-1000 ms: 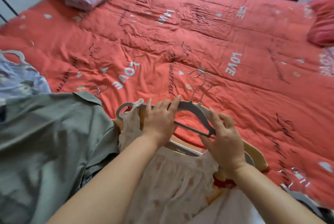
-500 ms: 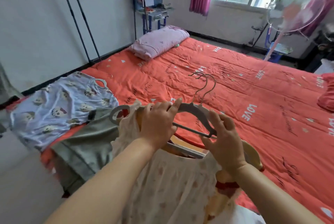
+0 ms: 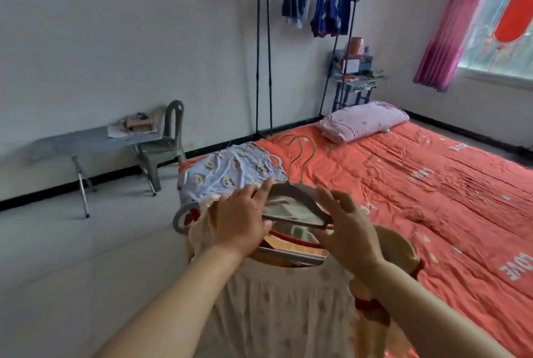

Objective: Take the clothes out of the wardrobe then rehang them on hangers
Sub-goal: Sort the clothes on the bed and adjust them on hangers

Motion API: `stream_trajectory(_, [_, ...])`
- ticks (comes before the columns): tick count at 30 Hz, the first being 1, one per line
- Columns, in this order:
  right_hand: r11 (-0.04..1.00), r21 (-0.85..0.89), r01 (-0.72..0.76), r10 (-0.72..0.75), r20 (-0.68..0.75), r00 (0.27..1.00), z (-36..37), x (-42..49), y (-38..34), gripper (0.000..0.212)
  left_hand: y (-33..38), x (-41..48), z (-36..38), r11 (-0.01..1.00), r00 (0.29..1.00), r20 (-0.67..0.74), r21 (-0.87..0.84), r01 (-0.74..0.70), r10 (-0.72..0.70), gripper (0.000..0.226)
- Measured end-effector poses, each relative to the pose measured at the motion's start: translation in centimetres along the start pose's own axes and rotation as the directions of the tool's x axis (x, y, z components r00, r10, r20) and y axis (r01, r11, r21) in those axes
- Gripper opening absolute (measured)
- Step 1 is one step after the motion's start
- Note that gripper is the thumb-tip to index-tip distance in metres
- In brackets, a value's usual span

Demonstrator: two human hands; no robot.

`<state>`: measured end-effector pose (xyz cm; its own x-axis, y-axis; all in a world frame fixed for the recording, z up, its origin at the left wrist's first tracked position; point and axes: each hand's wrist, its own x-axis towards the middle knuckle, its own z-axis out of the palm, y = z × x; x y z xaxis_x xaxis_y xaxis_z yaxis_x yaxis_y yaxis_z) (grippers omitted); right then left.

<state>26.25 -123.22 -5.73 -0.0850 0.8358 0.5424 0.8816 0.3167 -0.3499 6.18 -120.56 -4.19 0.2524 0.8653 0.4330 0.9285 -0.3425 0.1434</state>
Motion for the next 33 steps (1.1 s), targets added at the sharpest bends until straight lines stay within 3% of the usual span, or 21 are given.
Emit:
stream_trajectory(9, [0.982, -0.046, 0.182, -0.181, 0.032, 0.983, 7.1, 9.5, -13.7, 0.072, -16.1, 0.5, -5.4, 0.987, 0.983, -0.097, -0.026, 0.156, -0.158, 0.079])
stream_trajectory(17, [0.983, -0.022, 0.183, -0.184, -0.033, 0.982, 14.8, 19.2, -22.7, 0.074, -30.3, 6.6, -8.5, 0.993, 0.983, -0.142, -0.040, 0.113, -0.118, 0.077])
stream_trajectory(33, [0.998, 0.009, 0.069, -0.067, -0.140, 0.988, 28.1, 33.9, -23.3, 0.071, -44.0, 23.1, -3.8, 0.992, 0.987, -0.154, 0.124, -0.031, 0.051, 0.076])
